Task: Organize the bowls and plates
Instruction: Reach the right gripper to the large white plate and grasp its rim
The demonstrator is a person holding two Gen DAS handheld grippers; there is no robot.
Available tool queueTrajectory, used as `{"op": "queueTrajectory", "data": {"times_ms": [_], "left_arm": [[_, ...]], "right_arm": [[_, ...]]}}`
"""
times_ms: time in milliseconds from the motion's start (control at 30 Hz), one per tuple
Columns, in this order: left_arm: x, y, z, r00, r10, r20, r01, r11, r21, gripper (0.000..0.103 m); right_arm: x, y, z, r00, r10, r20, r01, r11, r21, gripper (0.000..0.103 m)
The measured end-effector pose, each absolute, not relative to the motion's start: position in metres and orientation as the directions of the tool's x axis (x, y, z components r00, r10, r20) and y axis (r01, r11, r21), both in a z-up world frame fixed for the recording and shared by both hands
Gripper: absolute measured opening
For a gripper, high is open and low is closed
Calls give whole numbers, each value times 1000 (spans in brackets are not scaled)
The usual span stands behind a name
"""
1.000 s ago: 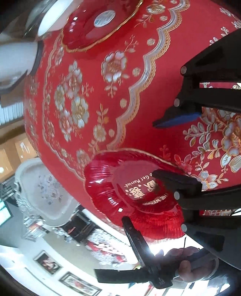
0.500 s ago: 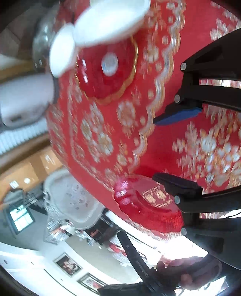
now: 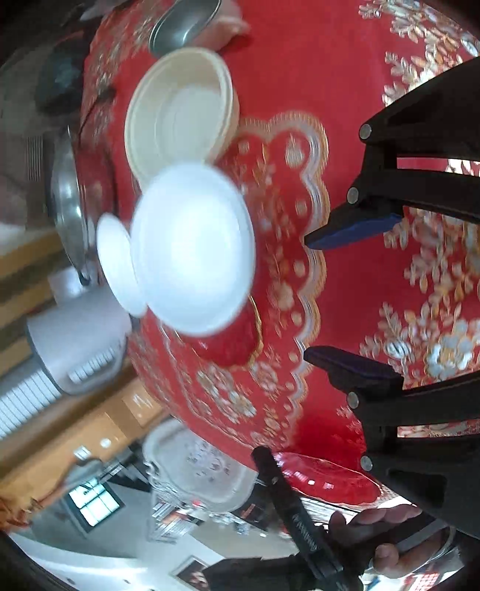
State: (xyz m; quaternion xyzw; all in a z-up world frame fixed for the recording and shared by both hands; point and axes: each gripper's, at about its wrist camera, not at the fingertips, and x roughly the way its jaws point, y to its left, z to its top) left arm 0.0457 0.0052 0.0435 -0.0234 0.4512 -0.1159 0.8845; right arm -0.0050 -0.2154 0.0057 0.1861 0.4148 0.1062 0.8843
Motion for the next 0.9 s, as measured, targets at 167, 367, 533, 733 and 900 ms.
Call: {"op": "queueTrajectory", "data": {"times_ms": [167,367,533,733,900], "left_arm": [[57,-16,36,555,-206,-806,199,974,-112,56],[67,-32,39,570,-173,-803,208,976,-62,56],[89,-34,37,558,-133,-819,174,984,-41,56],[111,-33,25,509,-142,-849,155,985,-72,56],[122,-31,23,521,-96,-848,134,991,-30,56]], "right_arm": [[-5,-236,3,645,345,-682,6,890,456,55],[0,-256,-2,644,346,-682,53,870,491,55],[1,-254,-3,632,388,-671,41,848,528,56],[10,-235,-14,586,427,-689,19,842,539,57],[22,-219,-21,556,439,-706,17,843,538,57]]}}
